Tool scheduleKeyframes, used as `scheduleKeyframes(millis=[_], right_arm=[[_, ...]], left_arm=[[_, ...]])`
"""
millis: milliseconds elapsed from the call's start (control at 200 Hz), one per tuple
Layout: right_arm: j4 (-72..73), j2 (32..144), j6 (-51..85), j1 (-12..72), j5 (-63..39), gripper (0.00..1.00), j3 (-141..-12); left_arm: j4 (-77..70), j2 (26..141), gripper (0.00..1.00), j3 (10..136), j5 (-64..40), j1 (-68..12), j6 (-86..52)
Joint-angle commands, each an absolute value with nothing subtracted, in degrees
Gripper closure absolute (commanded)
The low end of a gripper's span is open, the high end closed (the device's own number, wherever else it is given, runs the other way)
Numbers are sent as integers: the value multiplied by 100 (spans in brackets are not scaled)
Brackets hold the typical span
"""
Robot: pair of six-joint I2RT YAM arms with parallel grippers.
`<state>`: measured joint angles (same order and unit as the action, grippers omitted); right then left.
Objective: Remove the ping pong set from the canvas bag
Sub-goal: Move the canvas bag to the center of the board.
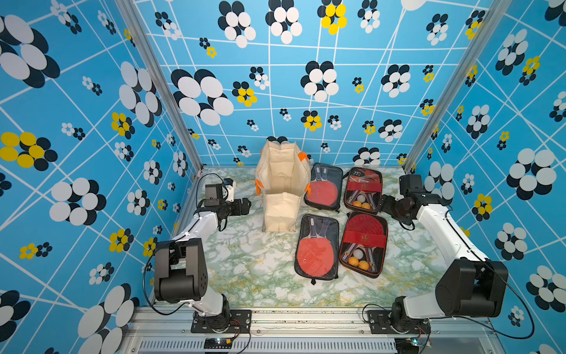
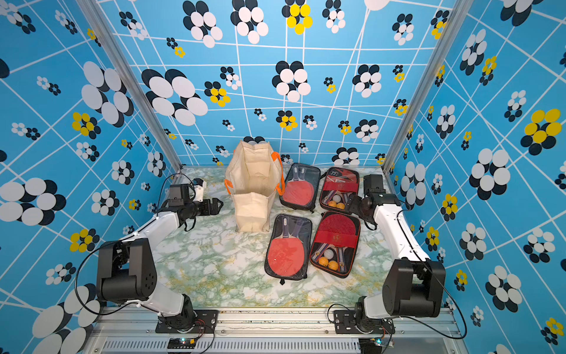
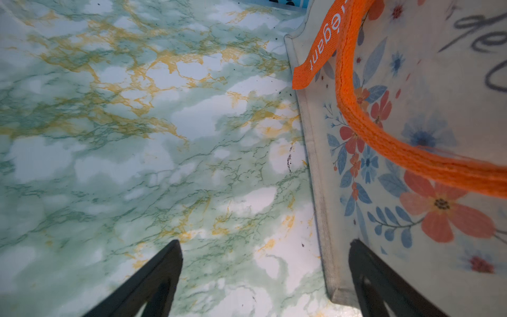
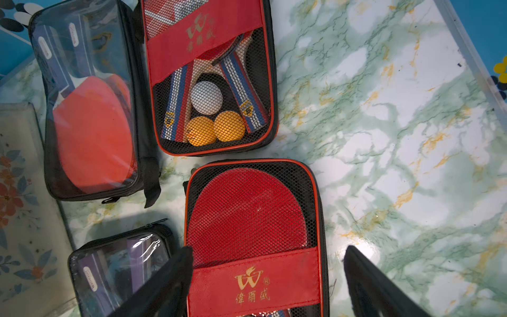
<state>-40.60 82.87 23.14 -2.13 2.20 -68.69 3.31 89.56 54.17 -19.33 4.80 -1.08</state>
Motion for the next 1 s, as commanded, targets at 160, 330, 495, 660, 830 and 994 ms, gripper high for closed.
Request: scheduleKeyframes(millis=[160, 330, 495, 660, 830, 994], right_arm=[[-3626, 8349, 2264, -67, 617, 7, -6974], [-3357, 8384, 2180, -25, 860, 3, -6981], [-2718, 8304, 1985, 24, 1093, 1, -6704], [-2221, 8388, 1752, 43, 1231, 1, -6468], [-1333, 8386, 1454, 68, 1266, 1, -5911], [-740, 8402, 1221, 79, 1387, 1, -5511]], left_arm=[[-1132, 9196, 2, 4849, -1247, 284, -49], [-1399, 9343, 1, 4681, -1186, 232, -23], [-2289, 9211, 0, 4040, -1149, 241, -53], [-3438, 8809, 0, 3197, -1119, 232, -44], [-5301, 8785, 1, 2160, -1141, 162, 65], [-5786, 8938, 1, 1989, -1130, 122, 98]])
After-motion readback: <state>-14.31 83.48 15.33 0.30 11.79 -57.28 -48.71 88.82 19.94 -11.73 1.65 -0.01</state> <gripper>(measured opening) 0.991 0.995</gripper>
